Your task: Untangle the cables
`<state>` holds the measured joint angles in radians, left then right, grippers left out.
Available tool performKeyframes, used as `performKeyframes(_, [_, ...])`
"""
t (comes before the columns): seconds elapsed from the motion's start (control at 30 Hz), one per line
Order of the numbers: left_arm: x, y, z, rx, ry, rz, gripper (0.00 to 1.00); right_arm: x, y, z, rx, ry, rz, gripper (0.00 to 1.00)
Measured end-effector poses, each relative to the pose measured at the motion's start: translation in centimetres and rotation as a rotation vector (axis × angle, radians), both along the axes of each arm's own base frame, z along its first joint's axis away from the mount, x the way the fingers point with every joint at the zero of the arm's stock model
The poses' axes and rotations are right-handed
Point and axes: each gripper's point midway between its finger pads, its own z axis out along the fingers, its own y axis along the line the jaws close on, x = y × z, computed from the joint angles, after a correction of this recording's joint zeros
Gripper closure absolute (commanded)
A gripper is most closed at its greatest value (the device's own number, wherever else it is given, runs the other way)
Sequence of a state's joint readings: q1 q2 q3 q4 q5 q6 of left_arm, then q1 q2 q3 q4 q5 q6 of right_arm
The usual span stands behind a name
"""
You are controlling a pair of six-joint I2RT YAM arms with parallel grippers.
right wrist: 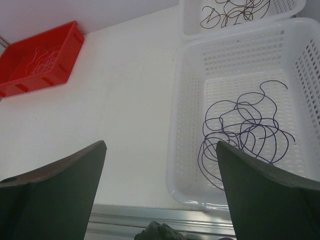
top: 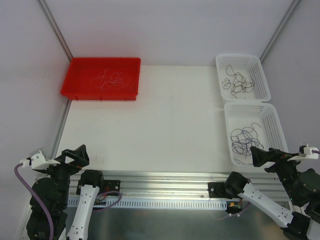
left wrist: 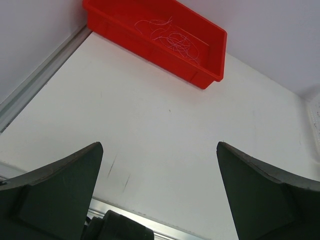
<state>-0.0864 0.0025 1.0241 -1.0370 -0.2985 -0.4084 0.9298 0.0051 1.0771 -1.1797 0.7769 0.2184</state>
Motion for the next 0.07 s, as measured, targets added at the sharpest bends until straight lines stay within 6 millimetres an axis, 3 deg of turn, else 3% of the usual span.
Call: performKeyframes(0.07, [0.02,-0.01,-0.03,-0.003,0.000,0.000,0.01,-0.01,0.03,-0.01,-0.001,0.000,0.002,0.03])
